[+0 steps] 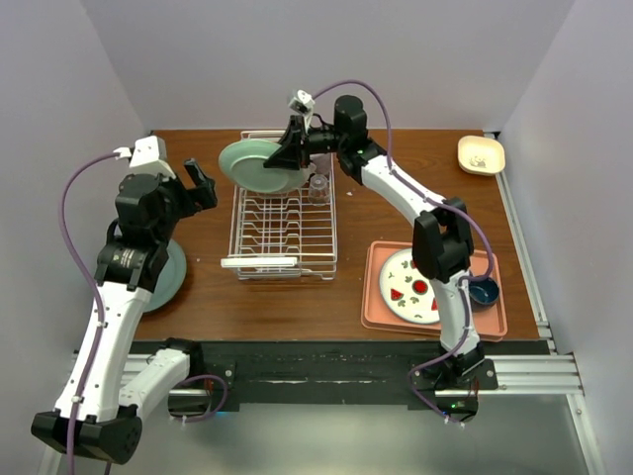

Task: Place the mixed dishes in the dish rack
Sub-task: Insert the plate into the dish rack

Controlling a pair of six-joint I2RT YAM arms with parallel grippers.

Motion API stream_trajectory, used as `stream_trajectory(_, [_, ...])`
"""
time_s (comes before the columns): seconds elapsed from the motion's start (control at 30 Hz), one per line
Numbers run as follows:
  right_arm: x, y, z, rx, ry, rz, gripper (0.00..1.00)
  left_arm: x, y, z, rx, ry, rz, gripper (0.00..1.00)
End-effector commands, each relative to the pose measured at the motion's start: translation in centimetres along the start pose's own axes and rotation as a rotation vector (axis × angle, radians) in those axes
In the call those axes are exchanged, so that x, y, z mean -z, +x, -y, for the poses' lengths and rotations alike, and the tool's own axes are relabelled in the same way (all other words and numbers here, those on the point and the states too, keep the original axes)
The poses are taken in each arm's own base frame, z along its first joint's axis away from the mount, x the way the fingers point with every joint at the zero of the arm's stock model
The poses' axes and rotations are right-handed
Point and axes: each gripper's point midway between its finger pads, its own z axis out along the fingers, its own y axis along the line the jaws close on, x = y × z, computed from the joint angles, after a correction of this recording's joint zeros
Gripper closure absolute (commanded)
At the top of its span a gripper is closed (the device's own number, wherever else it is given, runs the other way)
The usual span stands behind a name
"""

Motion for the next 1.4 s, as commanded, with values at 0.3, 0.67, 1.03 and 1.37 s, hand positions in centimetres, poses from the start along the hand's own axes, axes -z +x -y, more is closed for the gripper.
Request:
stream_trajectory(0.3, [0.0,-2.5,1.7,0.161,-0.019,0.056,1.00,-0.7,0.4,1.4,0.019,0.087,-0.006,0.02])
stream_trajectory(0.67, [0.3,-1.2,3.1,0.135,0.013,0.039,1.00,-0.9,0.8,1.5,0.011,0.099,-0.018,0.02])
stream_trajectory(1.03, [0.7,0.6,3.6,0.112,0.040,0.016,1.00,-0.9,1.0,1.5,-0.002,0.106,-0.021,0.02])
stream_trajectory(1.37, [0.8,1.0,3.7,0.099,0.055,0.000,0.68,-0.7,1.0,1.4,-0.010,0.105,-0.019,0.02])
